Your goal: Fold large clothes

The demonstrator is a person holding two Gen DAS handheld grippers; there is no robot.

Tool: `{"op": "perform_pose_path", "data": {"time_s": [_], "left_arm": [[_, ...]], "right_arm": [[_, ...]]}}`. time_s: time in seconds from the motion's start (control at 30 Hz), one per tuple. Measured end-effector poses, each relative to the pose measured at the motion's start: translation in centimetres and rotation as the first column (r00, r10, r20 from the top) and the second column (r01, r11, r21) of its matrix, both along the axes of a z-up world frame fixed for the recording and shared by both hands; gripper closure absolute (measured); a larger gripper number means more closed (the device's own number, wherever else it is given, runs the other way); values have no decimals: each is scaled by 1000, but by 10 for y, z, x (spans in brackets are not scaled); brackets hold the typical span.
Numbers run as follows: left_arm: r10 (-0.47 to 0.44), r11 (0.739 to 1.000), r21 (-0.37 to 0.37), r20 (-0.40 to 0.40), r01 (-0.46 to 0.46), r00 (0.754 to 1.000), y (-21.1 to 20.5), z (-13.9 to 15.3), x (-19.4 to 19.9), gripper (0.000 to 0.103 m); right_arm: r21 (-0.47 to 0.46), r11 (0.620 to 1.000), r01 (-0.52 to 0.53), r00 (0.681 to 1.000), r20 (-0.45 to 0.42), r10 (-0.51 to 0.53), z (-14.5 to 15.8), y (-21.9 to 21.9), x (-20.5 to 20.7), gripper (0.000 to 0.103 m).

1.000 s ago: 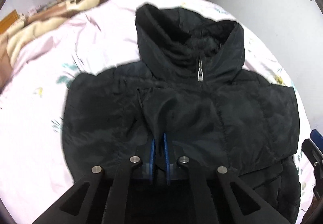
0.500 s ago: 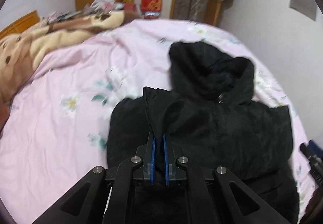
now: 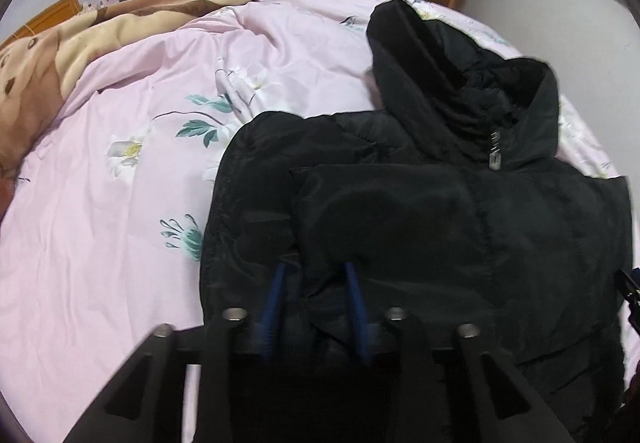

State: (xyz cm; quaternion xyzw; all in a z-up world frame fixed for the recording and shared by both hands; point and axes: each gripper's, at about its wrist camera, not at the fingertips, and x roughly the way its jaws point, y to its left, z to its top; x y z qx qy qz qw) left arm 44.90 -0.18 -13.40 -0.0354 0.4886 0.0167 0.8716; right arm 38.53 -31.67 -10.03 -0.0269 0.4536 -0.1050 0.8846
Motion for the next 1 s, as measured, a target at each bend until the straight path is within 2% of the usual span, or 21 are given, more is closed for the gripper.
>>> {"op": "perform_pose_path", "data": {"time_s": [0.1, 0.2, 0.4, 0.5, 0.57, 0.7, 0.83, 1.0], "left_arm": [[1, 1000, -13, -16, -1, 1000, 1, -10, 4, 49], [-7, 1000, -14, -13, 7, 1000, 0, -16, 6, 41], [-27, 999, 24, -19, 27, 999, -7, -28, 13, 34], [-24, 999, 28, -23, 25, 999, -7, -30, 13, 34], [-32, 999, 39, -27, 33, 999, -8, -28, 13, 34], [-23, 1000, -6, -29, 23, 999, -1, -18, 12, 34], [-16, 996, -84, -27, 14, 1000, 14, -1, 10, 34], [-4, 991, -135, 33, 9, 999, 28, 36, 18, 34]], "right_arm": [[10, 1000, 17, 1000, -20, -17, -14, -8, 3, 30], [29, 999, 27, 999, -32, -26, -22, -14, 4, 30], [41, 999, 31, 999, -32, -29, -33, -19, 5, 25], [49, 998, 45, 998, -43, -43, -38, -23, 7, 18], [70, 996, 53, 997, -55, -49, -37, -26, 11, 18], [82, 995, 58, 997, -52, -54, -22, -28, 9, 18], [126, 991, 50, 998, 32, -54, 5, -32, 1, 18], [128, 991, 28, 991, 128, -44, 46, -33, 7, 18]]}}
